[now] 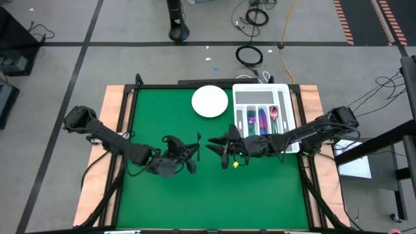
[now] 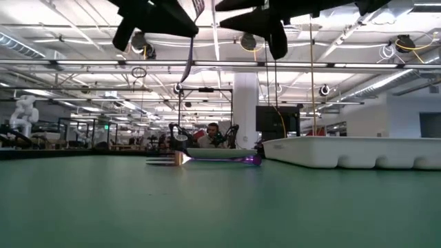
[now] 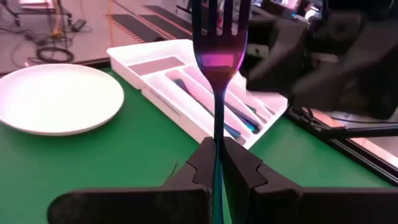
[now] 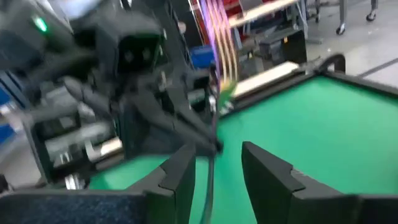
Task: Sort silverware
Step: Put the iridescent fork into the white silverware tray
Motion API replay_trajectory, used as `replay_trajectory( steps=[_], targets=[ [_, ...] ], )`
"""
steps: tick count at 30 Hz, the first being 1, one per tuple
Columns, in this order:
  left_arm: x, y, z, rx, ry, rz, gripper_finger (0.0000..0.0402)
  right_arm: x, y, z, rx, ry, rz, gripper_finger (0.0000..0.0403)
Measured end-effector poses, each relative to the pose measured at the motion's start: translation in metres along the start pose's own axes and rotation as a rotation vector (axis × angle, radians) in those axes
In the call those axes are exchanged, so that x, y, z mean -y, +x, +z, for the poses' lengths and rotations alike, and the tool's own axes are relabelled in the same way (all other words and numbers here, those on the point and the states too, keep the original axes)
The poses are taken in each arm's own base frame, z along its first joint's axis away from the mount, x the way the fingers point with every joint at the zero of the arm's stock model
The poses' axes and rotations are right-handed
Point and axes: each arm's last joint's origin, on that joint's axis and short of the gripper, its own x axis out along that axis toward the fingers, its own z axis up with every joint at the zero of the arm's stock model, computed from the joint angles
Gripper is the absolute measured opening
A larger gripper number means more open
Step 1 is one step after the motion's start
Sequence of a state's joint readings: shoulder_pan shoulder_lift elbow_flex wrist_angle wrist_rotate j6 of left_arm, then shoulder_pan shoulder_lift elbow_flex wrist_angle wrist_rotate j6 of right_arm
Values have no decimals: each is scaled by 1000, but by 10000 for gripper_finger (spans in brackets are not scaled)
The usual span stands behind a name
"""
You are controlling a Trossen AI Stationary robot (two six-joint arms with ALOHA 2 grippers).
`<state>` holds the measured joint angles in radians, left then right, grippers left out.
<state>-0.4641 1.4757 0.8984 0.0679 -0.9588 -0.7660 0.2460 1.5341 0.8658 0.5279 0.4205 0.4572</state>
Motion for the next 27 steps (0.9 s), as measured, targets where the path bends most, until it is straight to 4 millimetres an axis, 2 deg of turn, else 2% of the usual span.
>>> replay_trajectory(
  steps=[16, 27],
  targets=[
    [-5, 13, 7, -32, 6, -25, 18, 17, 8, 21, 124, 21, -20, 184],
    [-12, 24, 12, -53, -8, -22, 18, 19, 10, 25, 153, -46, -23, 184]
  ],
)
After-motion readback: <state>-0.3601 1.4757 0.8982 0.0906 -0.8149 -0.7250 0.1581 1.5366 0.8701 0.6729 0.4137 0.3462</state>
